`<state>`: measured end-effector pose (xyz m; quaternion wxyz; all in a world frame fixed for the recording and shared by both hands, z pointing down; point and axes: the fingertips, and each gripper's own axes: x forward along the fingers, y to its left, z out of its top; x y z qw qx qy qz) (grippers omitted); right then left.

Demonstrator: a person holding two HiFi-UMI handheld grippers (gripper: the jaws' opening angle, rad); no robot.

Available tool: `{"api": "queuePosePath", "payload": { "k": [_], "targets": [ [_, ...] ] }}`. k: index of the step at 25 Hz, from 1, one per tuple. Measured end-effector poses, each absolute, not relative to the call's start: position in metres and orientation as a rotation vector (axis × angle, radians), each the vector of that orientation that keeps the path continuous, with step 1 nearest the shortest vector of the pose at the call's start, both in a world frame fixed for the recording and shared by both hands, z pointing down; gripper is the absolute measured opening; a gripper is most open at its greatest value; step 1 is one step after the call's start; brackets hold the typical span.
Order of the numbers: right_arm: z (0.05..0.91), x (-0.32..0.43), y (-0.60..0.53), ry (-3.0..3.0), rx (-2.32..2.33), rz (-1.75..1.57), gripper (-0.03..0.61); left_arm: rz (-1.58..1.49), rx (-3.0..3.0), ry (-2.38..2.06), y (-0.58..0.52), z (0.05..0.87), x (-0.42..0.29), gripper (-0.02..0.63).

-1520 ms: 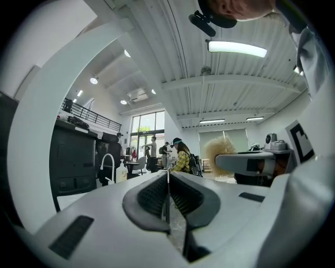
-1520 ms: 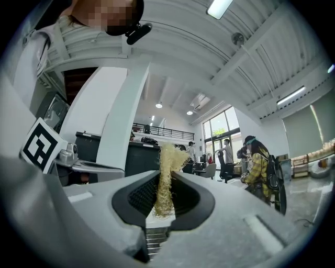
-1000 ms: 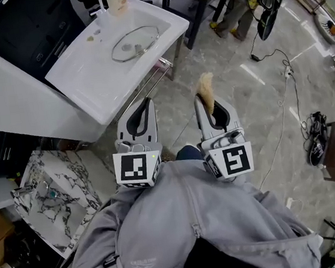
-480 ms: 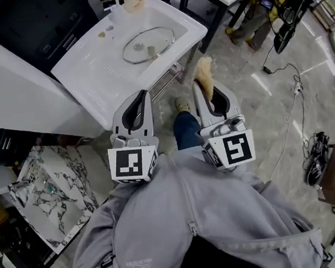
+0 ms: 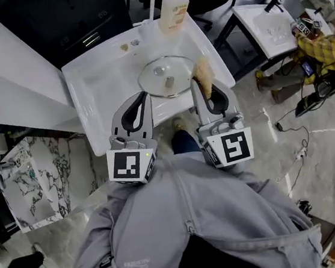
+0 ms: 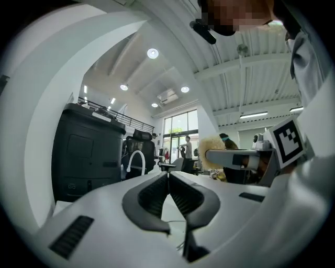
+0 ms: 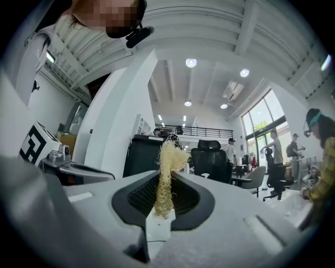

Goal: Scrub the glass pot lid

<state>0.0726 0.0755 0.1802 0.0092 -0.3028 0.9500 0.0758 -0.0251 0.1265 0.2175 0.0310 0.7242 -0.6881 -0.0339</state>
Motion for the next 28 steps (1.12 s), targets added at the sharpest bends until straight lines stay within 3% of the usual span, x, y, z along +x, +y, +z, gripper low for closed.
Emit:
{"api": "queuePosePath", "payload": {
  "k": [10,28],
  "targets": [
    [0.188,0.043,-0.056,3.118,-0.489,0.198,0.044,-0.100,1.882,-2.394,0.023,0.220,-0.041,0.012],
    [0.239,0.016,-0.084,3.227,-0.013,0.051,0.044,-0.073,1.580,-2.566,0.015,0.251,-0.045,0.012]
  ]
}}
